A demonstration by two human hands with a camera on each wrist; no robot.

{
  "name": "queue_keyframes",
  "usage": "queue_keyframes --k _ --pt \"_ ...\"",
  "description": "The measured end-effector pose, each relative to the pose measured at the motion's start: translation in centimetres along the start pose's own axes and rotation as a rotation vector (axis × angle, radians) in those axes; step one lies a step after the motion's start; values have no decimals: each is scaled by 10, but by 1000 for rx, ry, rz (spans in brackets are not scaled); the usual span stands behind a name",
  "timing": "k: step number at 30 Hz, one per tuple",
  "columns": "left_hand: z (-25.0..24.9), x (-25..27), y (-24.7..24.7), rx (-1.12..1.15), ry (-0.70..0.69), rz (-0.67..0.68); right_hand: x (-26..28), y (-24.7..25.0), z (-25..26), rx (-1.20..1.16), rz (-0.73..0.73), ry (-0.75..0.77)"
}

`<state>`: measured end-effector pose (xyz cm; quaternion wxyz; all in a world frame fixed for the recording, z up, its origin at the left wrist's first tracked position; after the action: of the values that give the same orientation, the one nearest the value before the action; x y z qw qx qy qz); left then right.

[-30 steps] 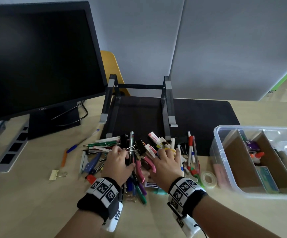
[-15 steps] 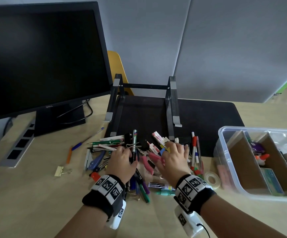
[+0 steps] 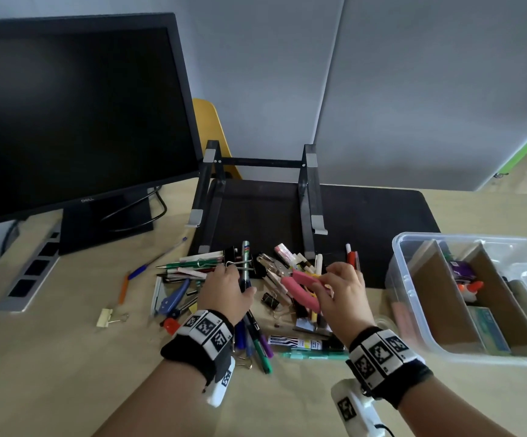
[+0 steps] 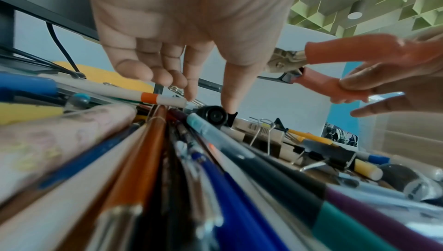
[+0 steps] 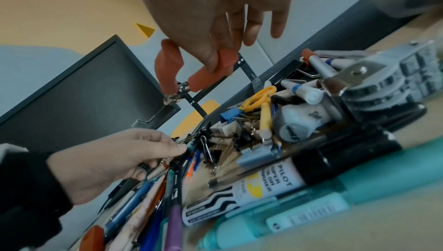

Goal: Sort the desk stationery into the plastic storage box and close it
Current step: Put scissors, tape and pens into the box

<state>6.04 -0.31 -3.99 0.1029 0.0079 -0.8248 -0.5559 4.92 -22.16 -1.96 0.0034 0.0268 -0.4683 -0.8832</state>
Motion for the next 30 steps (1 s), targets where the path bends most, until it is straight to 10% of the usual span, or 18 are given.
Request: queue_keyframes --k 10,30 --pt "-20 -17 15 -70 184 220 6 10 -9 -114 -8 -106" --pt "-2 57 31 54 -126 426 33 66 1 -380 -128 -45"
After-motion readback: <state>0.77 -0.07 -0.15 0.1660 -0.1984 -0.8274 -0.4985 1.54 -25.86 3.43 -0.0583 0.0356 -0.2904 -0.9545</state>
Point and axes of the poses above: each hand's wrist, its own x-axis away from the middle knuckle, its own y-axis out of the back of the hand, z = x × y, the point moved 2 cm from there along -x, towards the middle knuckle, and after that the axes turned 4 degrees about z, right-handed, at the moved point
